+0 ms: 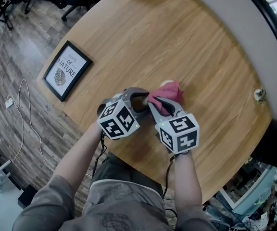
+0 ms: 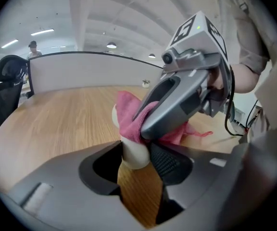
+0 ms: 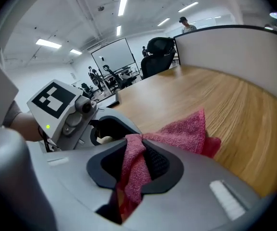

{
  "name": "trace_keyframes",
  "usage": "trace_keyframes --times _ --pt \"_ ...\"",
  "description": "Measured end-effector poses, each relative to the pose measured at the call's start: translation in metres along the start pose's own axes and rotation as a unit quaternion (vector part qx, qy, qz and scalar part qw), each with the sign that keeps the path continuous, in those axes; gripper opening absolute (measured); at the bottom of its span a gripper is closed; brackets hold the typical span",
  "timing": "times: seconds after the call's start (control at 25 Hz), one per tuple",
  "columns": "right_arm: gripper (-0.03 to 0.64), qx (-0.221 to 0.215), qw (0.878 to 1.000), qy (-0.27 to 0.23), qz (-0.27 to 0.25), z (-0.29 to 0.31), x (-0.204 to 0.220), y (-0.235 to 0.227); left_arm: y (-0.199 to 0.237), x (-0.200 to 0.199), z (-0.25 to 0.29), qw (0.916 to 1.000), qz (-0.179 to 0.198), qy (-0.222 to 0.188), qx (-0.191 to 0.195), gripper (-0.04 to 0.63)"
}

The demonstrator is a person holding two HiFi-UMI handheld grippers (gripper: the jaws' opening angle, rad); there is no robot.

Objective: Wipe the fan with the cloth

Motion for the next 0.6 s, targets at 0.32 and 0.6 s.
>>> trace_keyframes --times 0.32,0.6 --pt "0.072 0.075 0.996 -0.047 0.001 -0.022 -0.006 -0.025 0.000 -0.002 0.002 1.0000 -0.008 0.004 0.003 0.184" --pt "0.072 0.137 0.981 -0.115 0.075 -0.038 -0.007 -0.049 -0.002 -0.002 0.001 0.9988 -0.045 0.010 -0.017 0.181"
Point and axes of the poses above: the fingertips, and each gripper's own axes: z forward along the fingers, y to its left, x out of its underside, the point moved 9 cm from there along -z, backward along the fingers, and after that the axes turned 3 degrees about y, right-handed, at the moved point
